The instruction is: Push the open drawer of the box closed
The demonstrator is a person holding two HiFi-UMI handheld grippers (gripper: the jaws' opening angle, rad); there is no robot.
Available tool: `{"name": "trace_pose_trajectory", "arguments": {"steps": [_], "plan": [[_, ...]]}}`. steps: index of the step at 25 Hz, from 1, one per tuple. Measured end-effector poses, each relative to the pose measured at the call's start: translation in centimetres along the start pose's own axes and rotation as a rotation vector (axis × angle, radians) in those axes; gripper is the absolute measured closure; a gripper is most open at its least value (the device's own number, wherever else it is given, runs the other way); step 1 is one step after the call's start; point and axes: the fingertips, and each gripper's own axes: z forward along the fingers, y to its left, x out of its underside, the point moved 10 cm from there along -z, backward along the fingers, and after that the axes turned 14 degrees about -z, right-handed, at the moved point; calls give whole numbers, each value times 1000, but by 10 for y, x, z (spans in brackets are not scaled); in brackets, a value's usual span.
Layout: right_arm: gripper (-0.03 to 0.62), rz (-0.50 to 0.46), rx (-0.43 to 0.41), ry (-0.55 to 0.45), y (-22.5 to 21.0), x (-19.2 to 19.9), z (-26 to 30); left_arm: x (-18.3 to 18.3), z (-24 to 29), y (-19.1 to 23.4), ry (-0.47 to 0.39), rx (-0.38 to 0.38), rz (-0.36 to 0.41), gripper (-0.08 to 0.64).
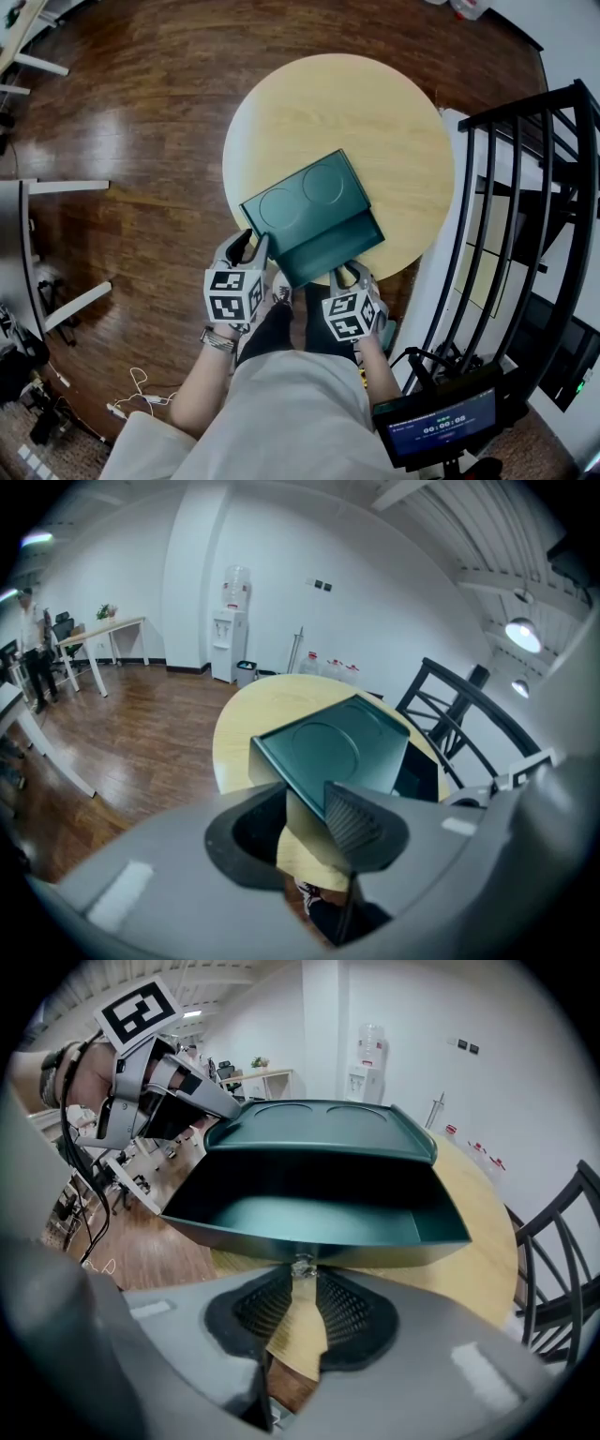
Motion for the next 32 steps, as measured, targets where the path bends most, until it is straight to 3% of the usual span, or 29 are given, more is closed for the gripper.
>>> {"name": "trace_pose_trajectory", "arguments": {"steps": [12,23,32], "plan": [[506,63,-40,-32,-5,-17,4,2,-5,4,1,8,-21,423],[508,55,-55,-63,-14,-39,10,0,-9,8,21,38,-114,425],[508,62,-61,-80,-20,-51,15,-1,-10,5,25,34,-111,421]]}}
